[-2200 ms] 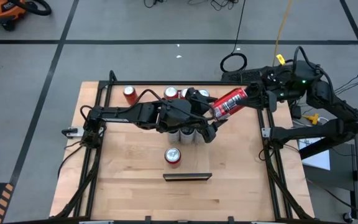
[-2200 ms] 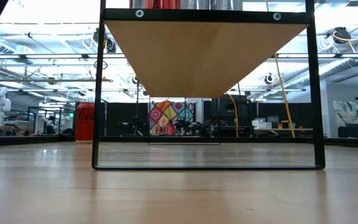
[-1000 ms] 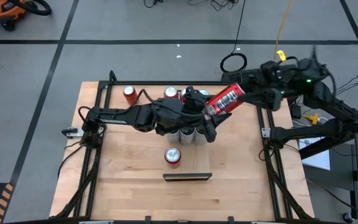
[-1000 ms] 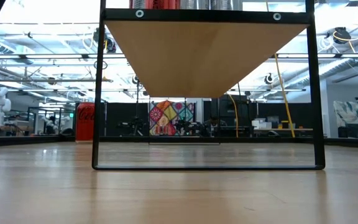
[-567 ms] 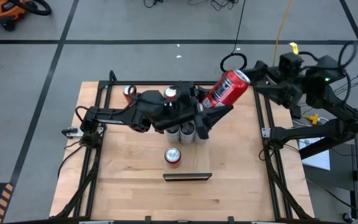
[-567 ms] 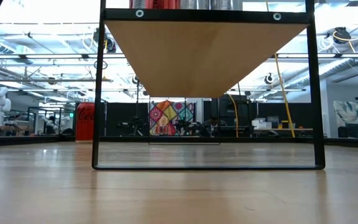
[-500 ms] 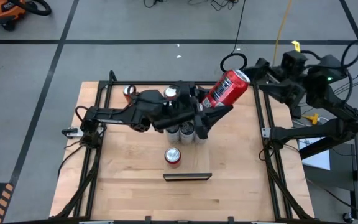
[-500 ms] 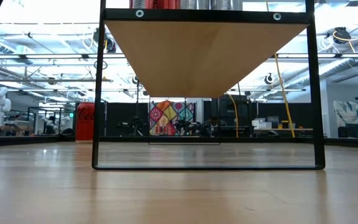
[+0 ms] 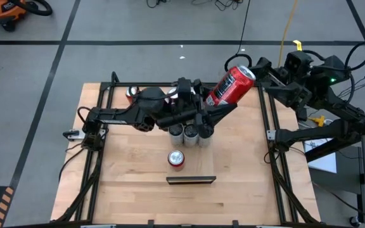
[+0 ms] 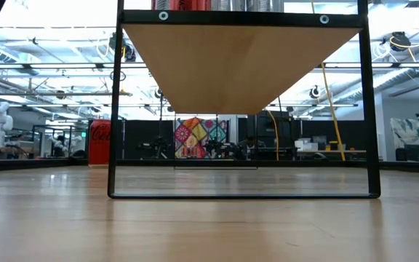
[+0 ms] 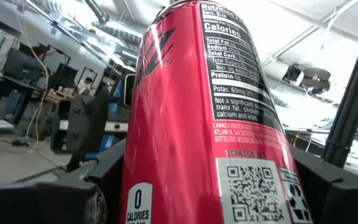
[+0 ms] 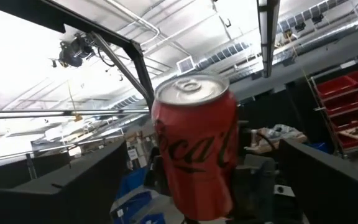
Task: Place canned beverage on shelf
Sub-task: Put the right red soda can on the shelf aligned with the other red soda can
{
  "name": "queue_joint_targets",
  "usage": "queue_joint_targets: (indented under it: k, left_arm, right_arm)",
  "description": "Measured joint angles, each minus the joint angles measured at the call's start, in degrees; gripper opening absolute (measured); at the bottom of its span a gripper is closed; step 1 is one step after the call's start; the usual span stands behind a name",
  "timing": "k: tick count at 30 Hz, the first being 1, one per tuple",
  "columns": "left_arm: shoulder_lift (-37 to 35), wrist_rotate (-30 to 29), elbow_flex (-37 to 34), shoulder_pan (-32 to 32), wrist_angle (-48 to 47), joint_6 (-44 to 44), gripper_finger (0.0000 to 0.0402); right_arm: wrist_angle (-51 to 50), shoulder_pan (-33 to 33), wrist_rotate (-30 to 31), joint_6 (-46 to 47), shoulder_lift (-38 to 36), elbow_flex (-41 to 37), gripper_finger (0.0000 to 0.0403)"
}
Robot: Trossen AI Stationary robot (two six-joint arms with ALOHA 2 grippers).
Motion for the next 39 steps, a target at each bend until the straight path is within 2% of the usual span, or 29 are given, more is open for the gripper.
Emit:
queue_joint_targets:
  k: [7, 16, 22, 35, 39]
  left_arm:
    - [0.04, 1.52, 0.00, 1.16, -0.13, 0.02, 0.0288]
    - [0.07, 2.08, 0.00, 2.30, -0.78, 0.02, 0.0288]
    - [0.07, 1.97, 0.07, 3.06, -4.25, -0.03, 0.0288]
    - [0.20, 3.15, 0.00, 4.14, -5.21, -1.48, 0.0288]
    - [0.20, 3.15, 0.00, 4.17, -5.25, -1.48, 0.0288]
  right_arm:
    - [0.50, 1.39, 3.17, -0.79, 1.44, 0.00, 0.0399]
    - [2.06, 1.39, 3.41, -1.35, 3.76, 0.00, 0.0399]
    - [3.31, 1.39, 6.15, -3.77, 4.90, 0.00, 0.0400]
    - [9.10, 1.39, 3.08, -0.67, 7.11, 0.00, 0.0391]
    - [9.31, 1.39, 3.00, -0.67, 7.03, 0.00, 0.0364]
